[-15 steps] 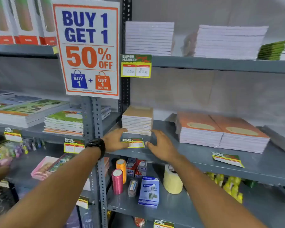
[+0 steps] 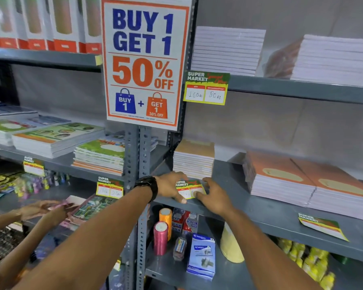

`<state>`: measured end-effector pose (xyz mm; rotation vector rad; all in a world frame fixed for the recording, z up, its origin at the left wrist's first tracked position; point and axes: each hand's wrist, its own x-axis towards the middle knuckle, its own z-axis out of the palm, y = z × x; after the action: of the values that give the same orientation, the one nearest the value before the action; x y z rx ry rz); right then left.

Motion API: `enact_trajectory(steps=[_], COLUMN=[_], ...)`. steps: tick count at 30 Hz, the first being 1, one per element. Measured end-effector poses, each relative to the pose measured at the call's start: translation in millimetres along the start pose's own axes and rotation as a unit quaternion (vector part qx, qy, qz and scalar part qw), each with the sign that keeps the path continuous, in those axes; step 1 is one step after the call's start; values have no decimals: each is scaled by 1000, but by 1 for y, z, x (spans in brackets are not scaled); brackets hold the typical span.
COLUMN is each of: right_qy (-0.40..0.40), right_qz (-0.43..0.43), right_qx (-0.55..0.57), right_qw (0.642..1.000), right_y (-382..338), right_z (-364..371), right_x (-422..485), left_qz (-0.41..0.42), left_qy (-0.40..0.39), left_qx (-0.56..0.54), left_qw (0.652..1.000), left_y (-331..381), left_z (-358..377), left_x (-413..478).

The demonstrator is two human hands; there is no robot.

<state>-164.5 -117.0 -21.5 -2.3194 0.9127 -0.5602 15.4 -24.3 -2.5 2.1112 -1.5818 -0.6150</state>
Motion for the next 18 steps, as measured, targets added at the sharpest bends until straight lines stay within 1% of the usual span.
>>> enact_trajectory(steps=[2, 4, 6, 9, 13, 18], right_qy=[-8, -11, 0, 33, 45, 53], right_qz=[3, 4, -6, -37, -63, -51], right_qx=[34, 68, 105, 161, 173, 120], right_qw=[999, 998, 994, 986, 982, 990], right_y=[0, 1, 2, 4, 8, 15], right_z=[-2, -5, -9, -11, -1, 26], right_x=[2, 3, 3, -6, -32, -52], left_qz=[35, 72, 108, 146, 125, 43], left_qy=[18, 61, 97, 132, 210, 280], left_qx=[-47, -101, -151, -196, -267, -283], left_qw=[998, 990, 978, 960, 932, 916], left_y=[-2, -2, 6, 14, 6, -18], left_z=[2, 4, 5, 13, 36, 78], left_x=[1, 0, -6, -21, -46, -52])
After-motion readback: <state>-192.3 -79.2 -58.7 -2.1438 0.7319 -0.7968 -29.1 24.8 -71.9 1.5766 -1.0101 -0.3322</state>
